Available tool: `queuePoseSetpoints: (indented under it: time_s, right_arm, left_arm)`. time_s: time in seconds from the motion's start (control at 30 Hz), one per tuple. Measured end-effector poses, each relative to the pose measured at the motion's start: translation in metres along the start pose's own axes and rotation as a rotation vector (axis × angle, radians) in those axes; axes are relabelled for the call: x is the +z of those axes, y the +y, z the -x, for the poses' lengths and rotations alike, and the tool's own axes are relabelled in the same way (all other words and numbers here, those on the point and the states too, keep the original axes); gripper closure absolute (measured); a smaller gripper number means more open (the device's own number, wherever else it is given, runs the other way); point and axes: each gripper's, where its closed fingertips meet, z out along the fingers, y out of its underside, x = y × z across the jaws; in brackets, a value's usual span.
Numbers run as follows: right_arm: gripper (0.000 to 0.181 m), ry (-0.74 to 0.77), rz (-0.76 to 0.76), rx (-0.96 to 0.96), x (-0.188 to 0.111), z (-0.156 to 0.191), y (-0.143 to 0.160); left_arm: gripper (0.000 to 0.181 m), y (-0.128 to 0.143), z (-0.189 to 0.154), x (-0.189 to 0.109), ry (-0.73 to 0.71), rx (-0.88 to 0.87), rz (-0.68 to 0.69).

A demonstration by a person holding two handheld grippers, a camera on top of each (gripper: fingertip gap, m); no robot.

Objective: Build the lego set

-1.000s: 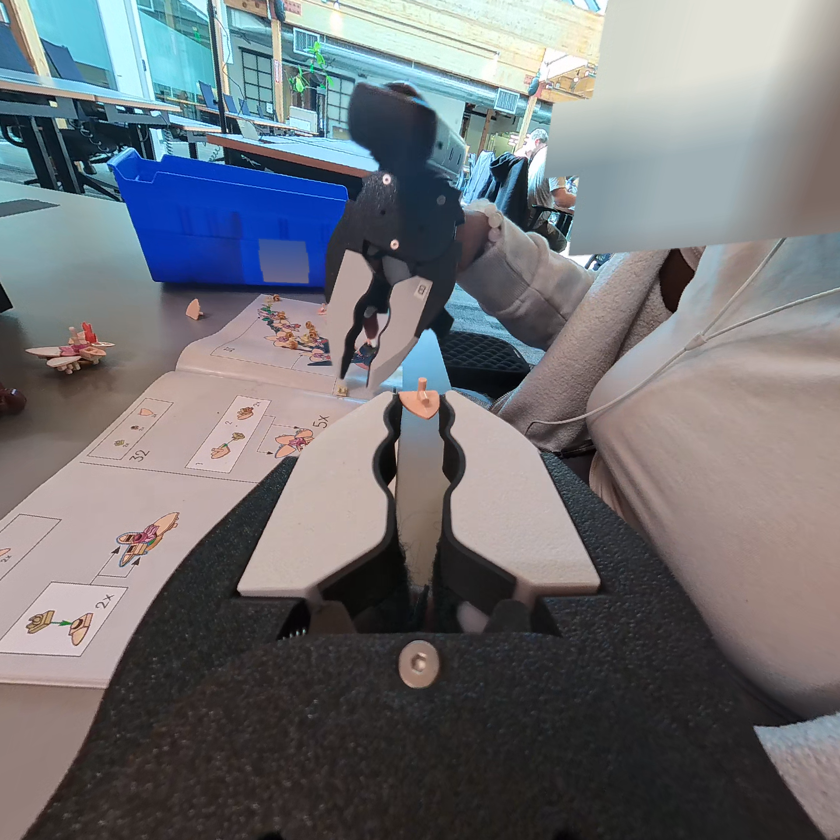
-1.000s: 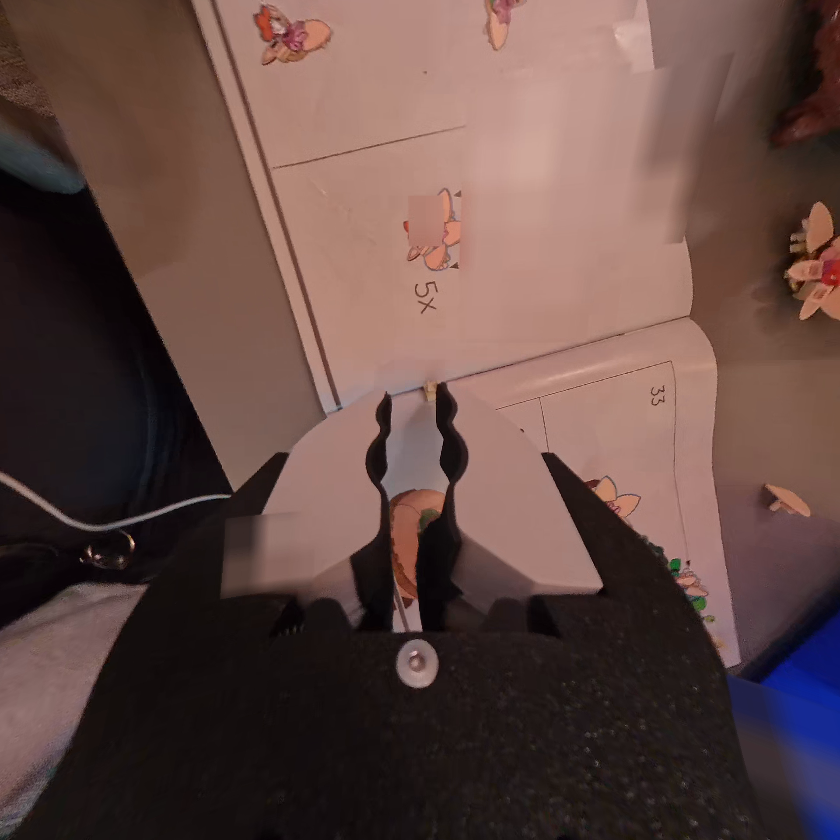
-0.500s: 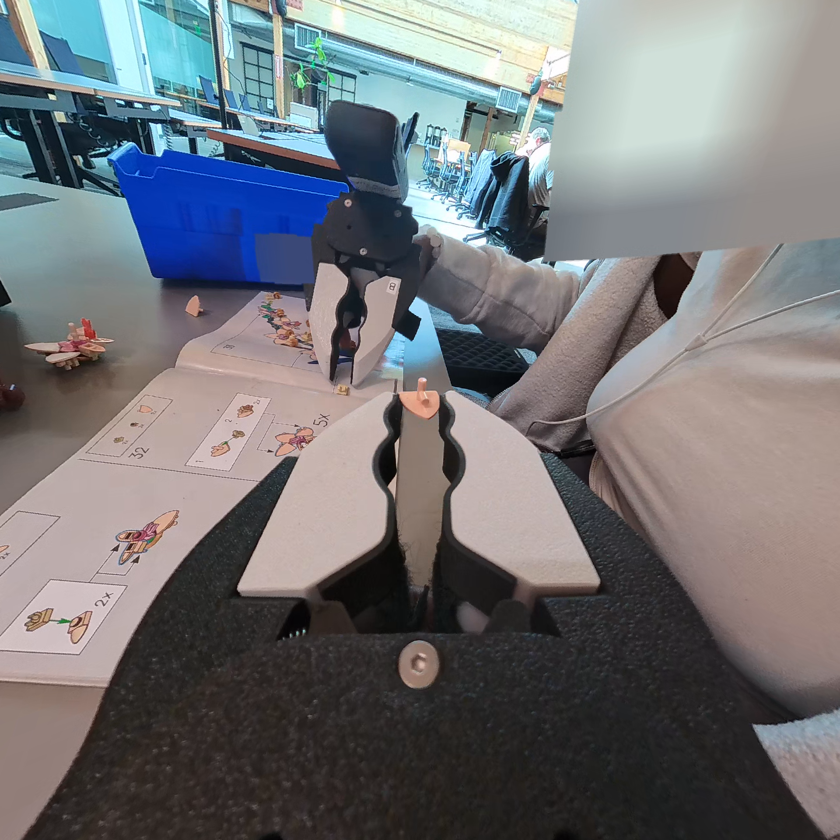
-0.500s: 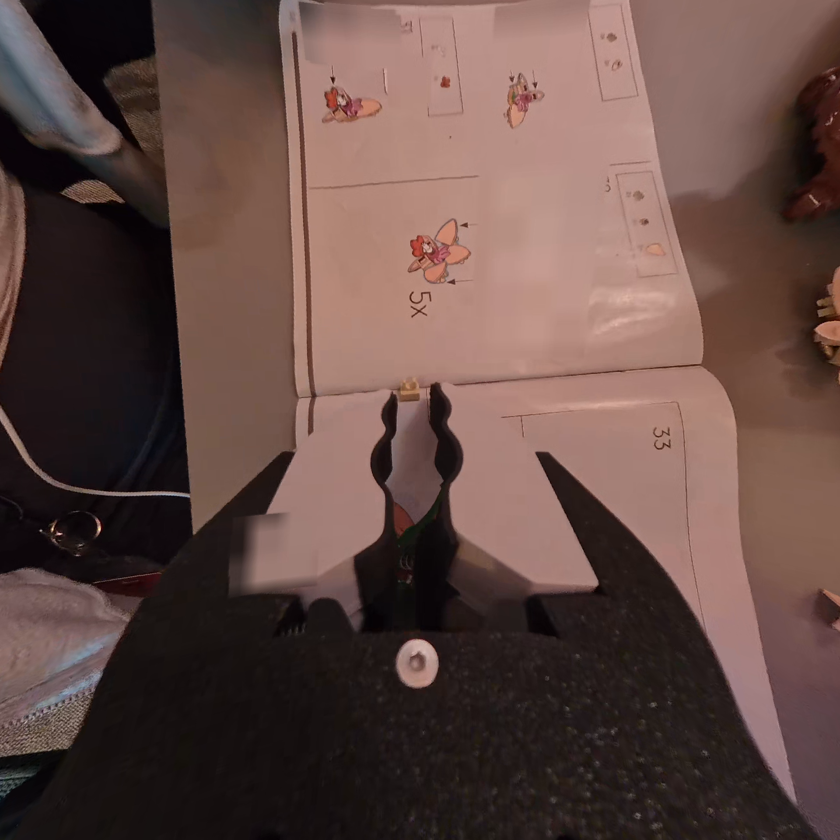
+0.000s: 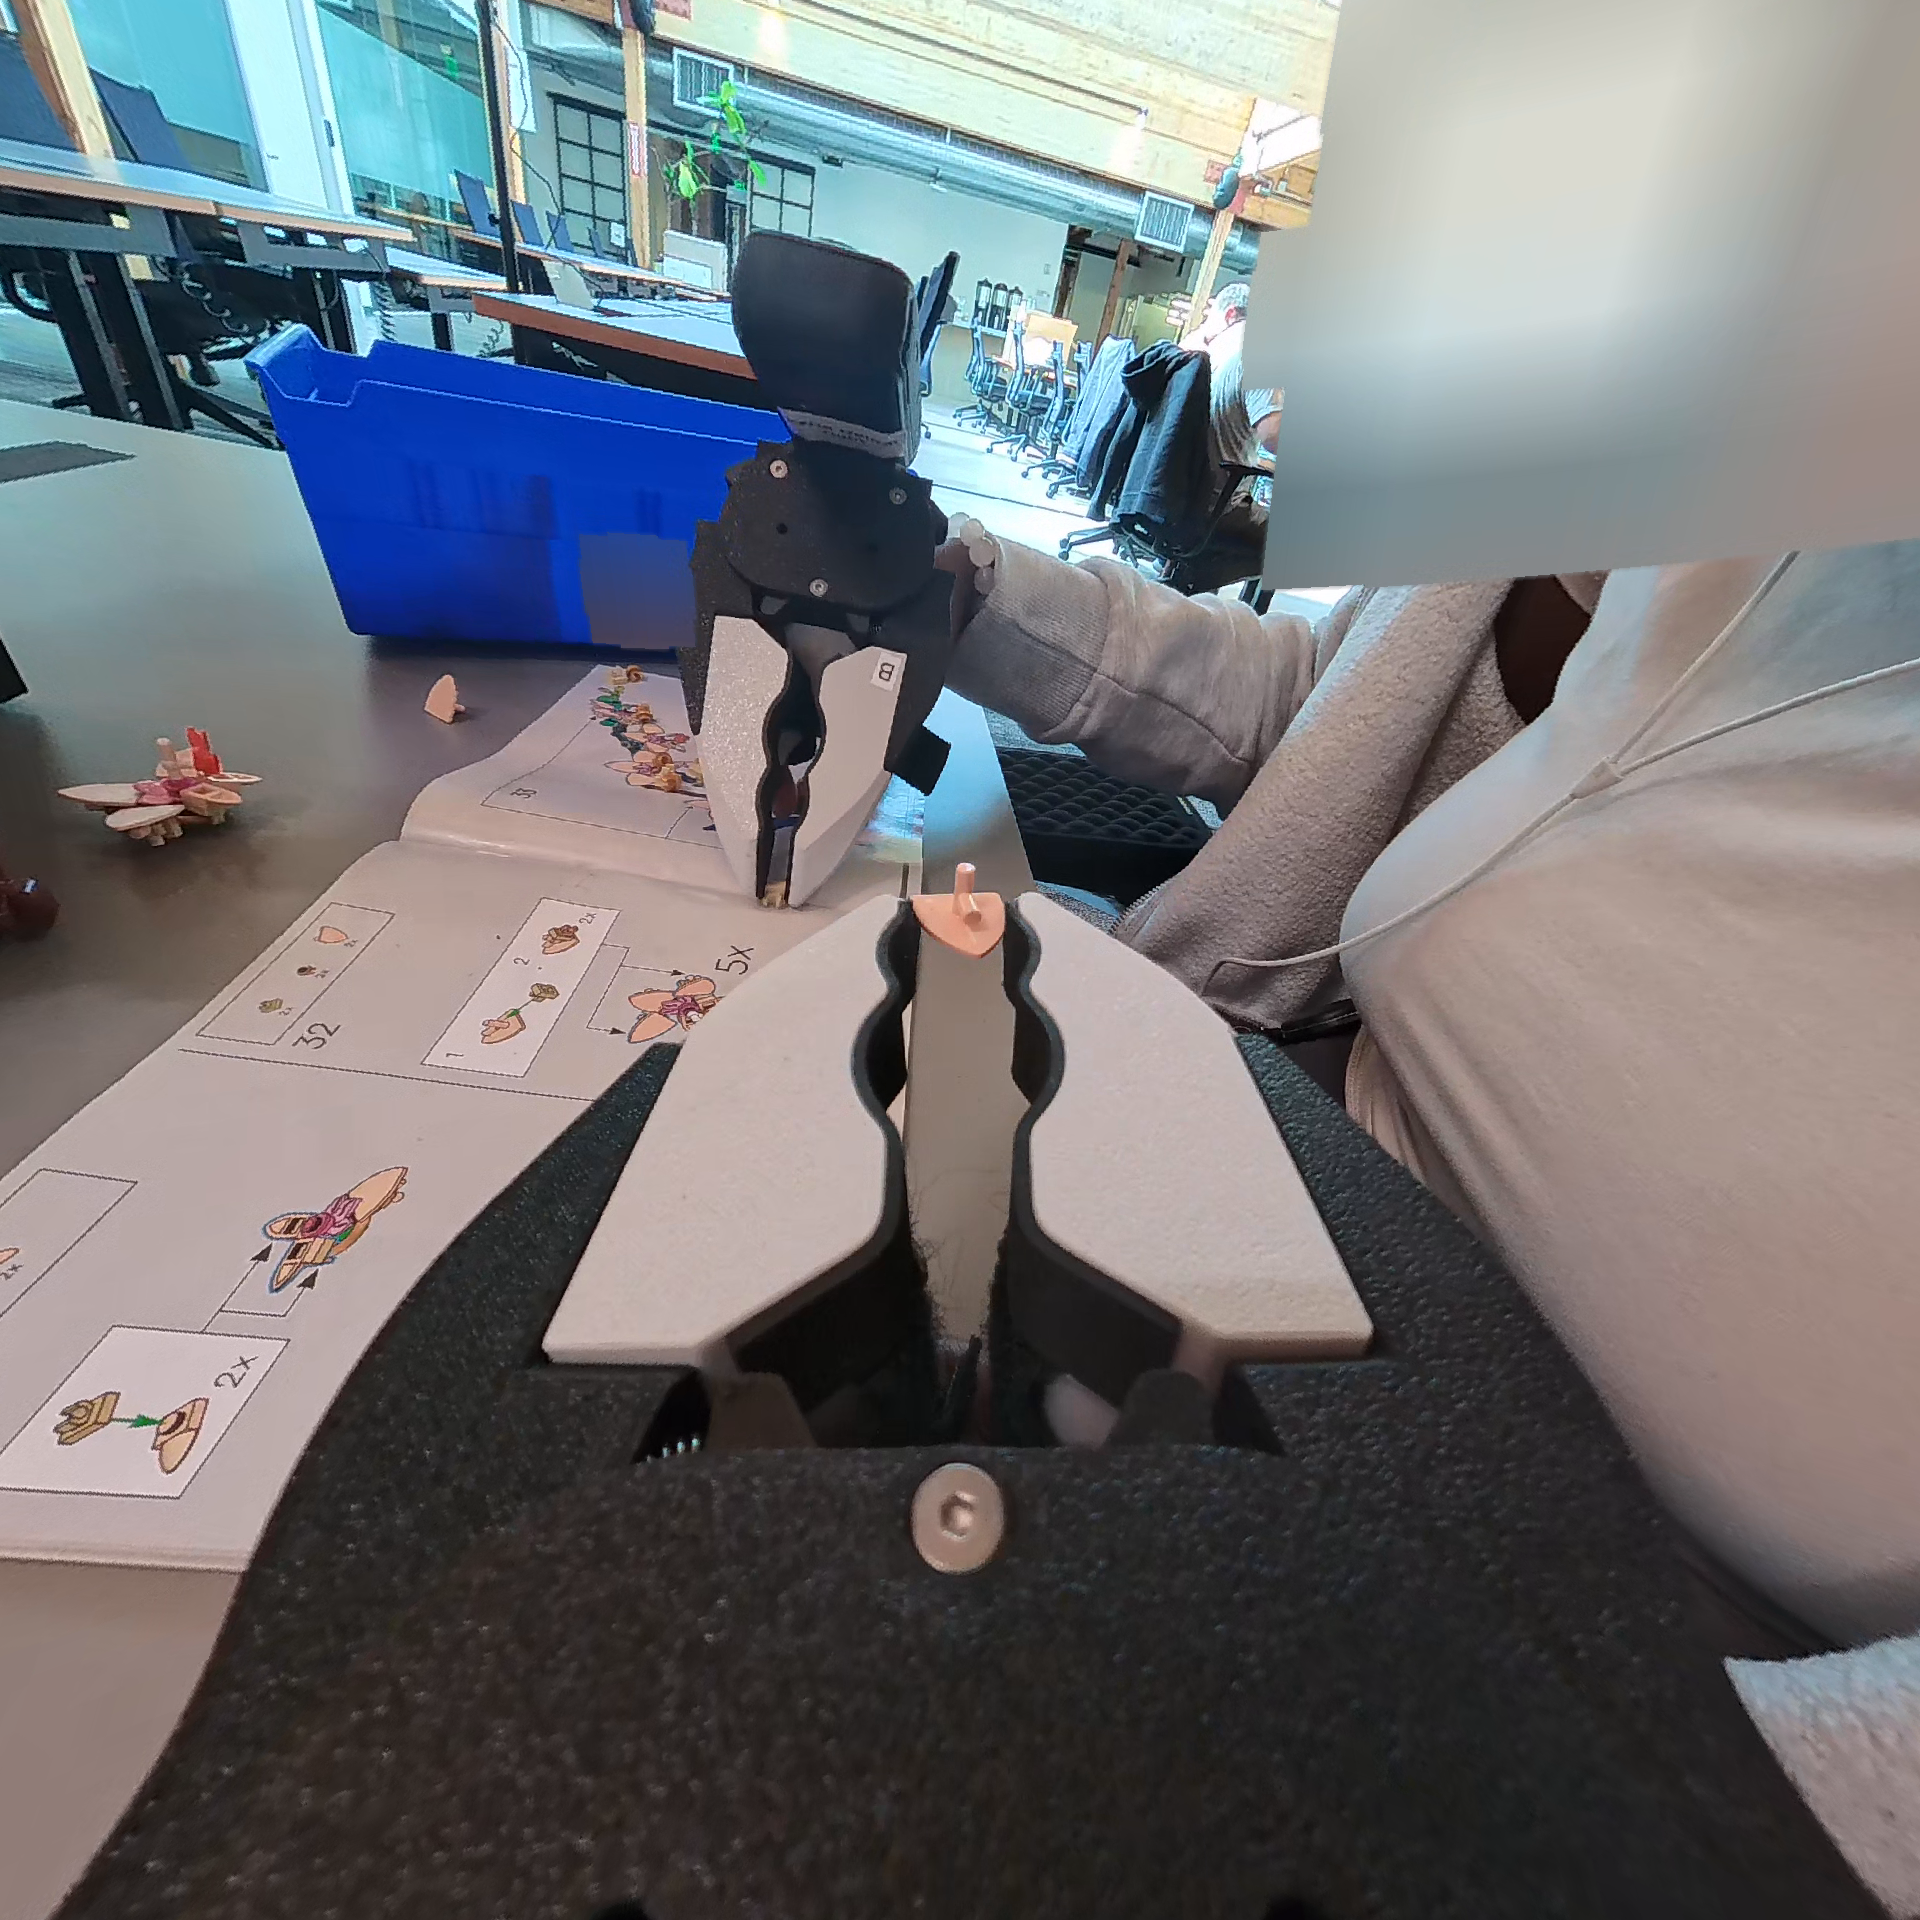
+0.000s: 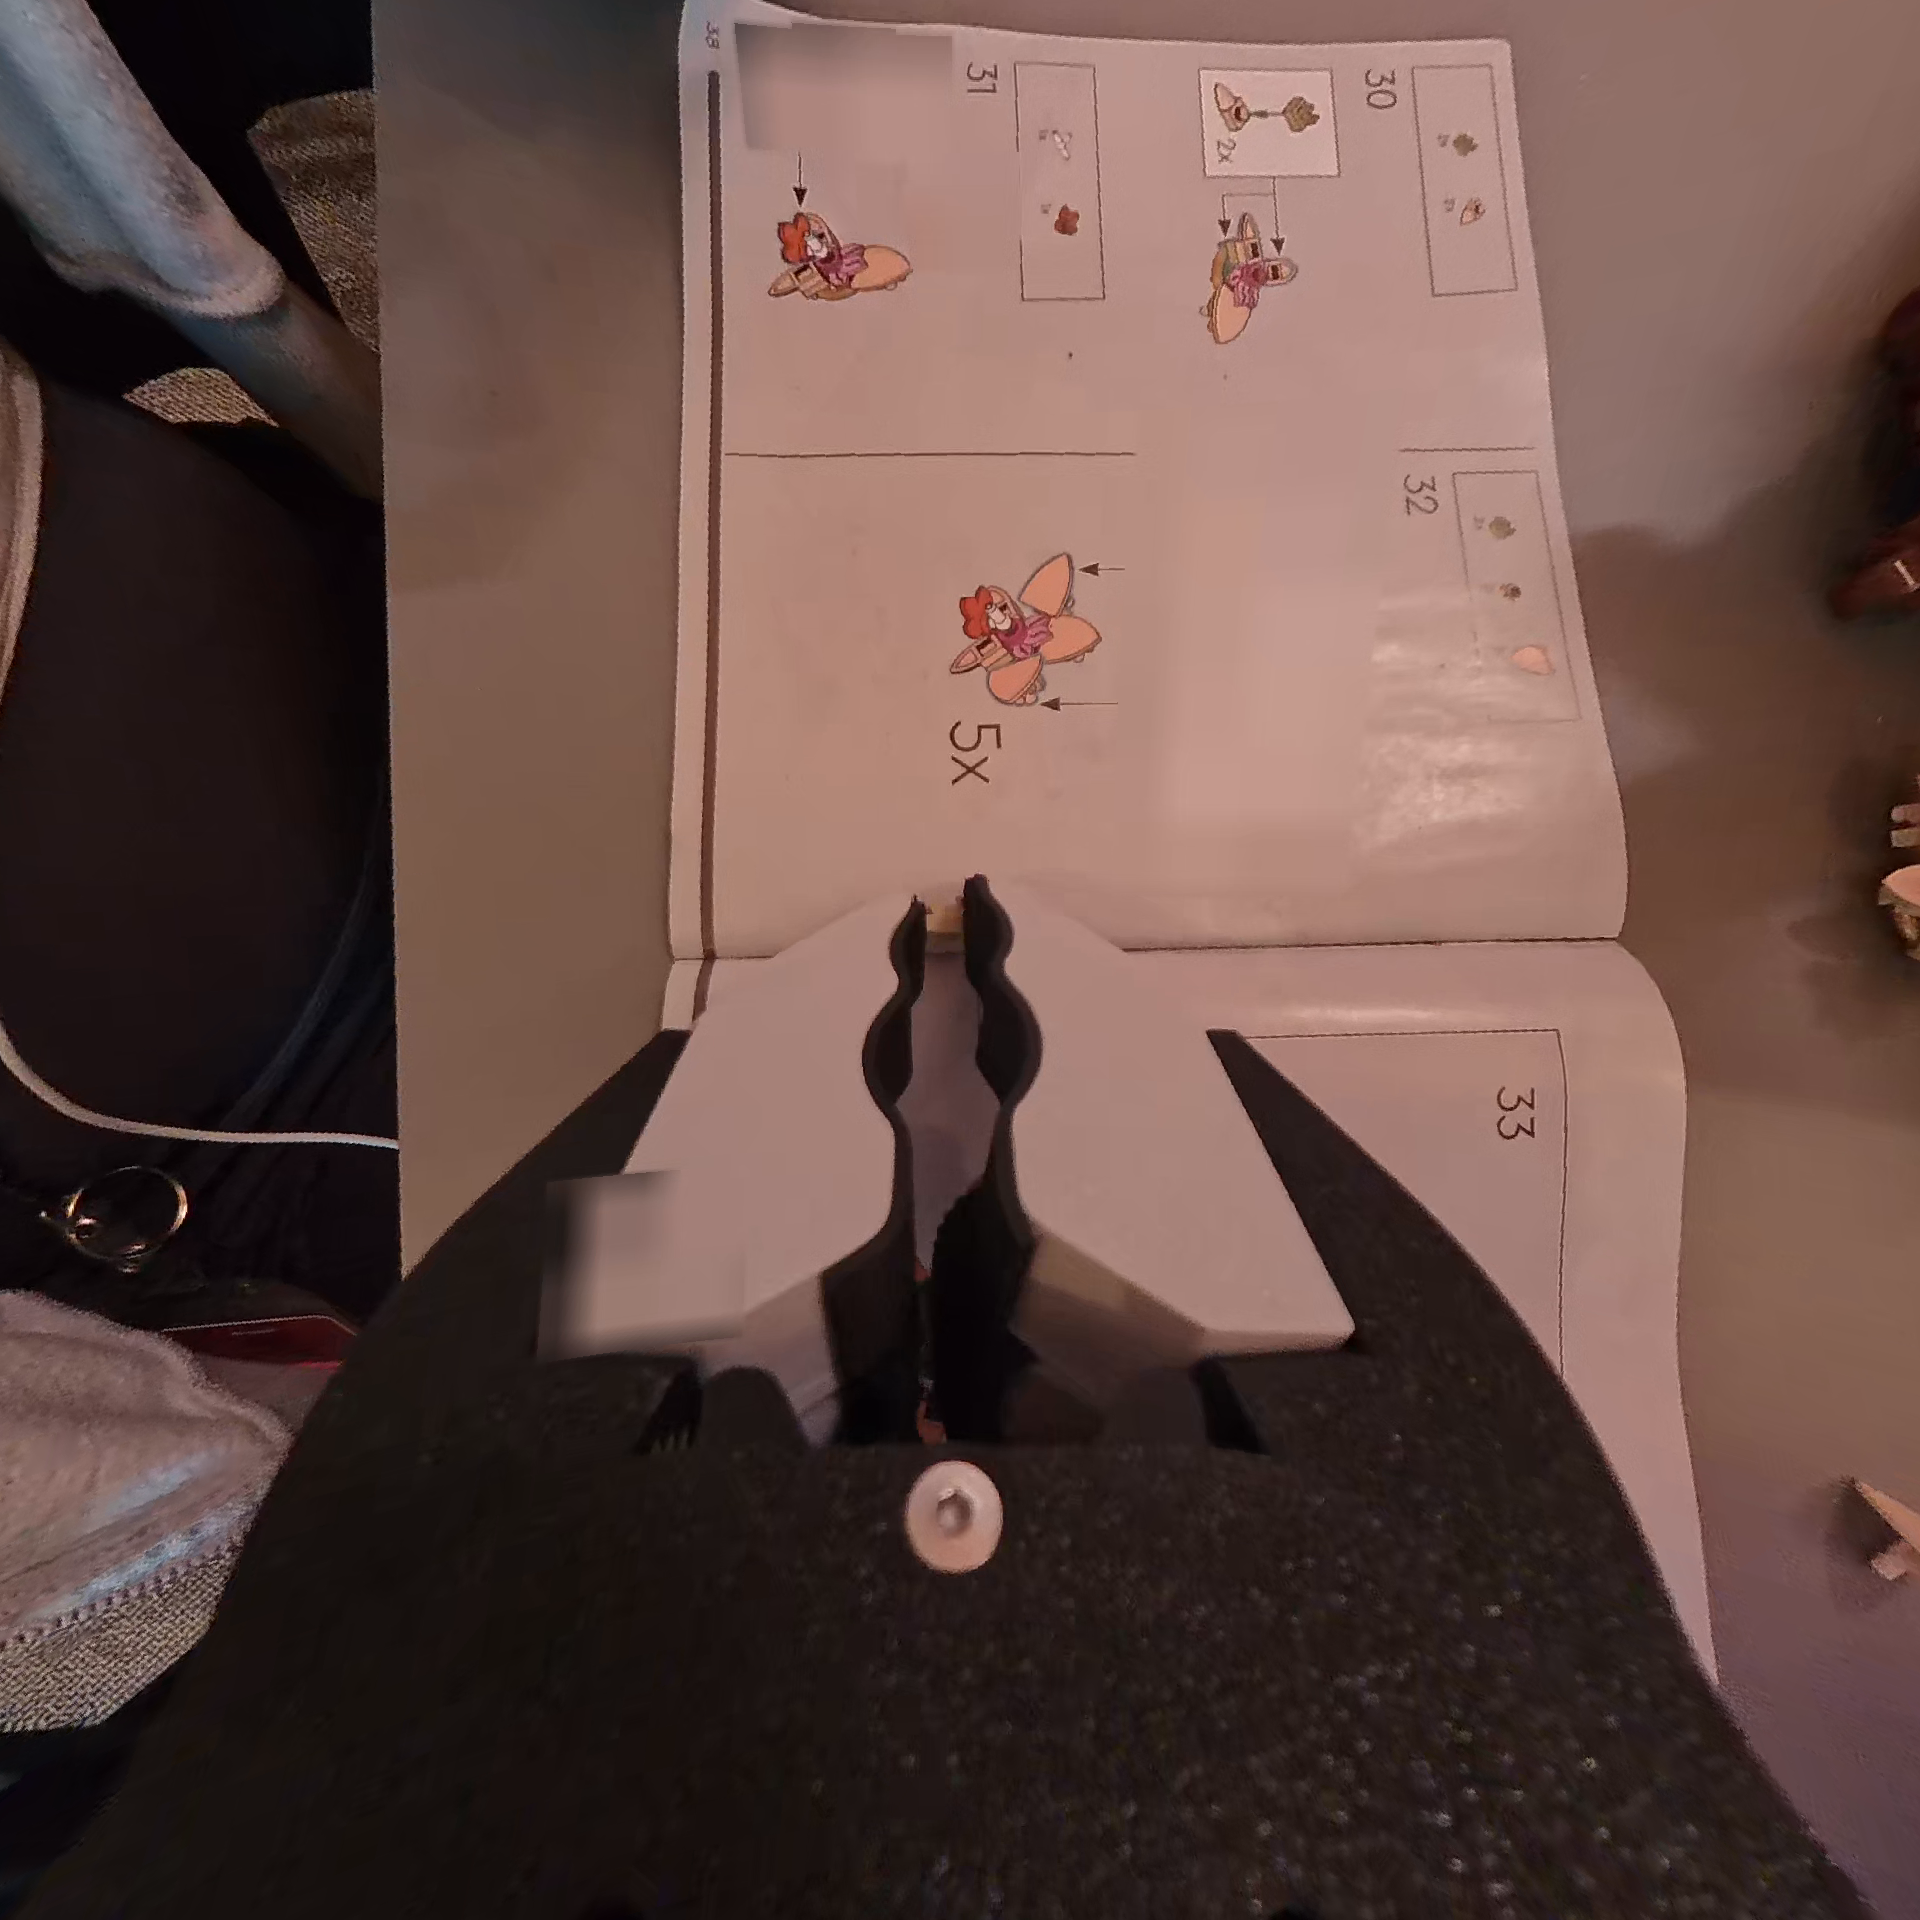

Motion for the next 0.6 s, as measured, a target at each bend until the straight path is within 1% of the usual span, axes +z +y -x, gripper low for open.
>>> queuePoseSetpoints:
  time_s: [0.3, 0.5, 0.6]
  right_arm:
    - [0.168, 0.006, -0.038, 0.019, -0.002, -0.001, -0.002]
    - [0.168, 0.046, -0.104, 0.081, -0.009, -0.006, 0.002]
    - [0.169, 0.057, -0.124, 0.074, -0.010, -0.006, 0.003]
  left_arm:
    - [0.166, 0.000, 0.000, 0.000, 0.000, 0.000, -0.001]
    - [0.166, 0.000, 0.000, 0.000, 0.001, -0.002, -0.001]
    - [0.166, 0.000, 0.000, 0.000, 0.001, -0.003, 0.000]
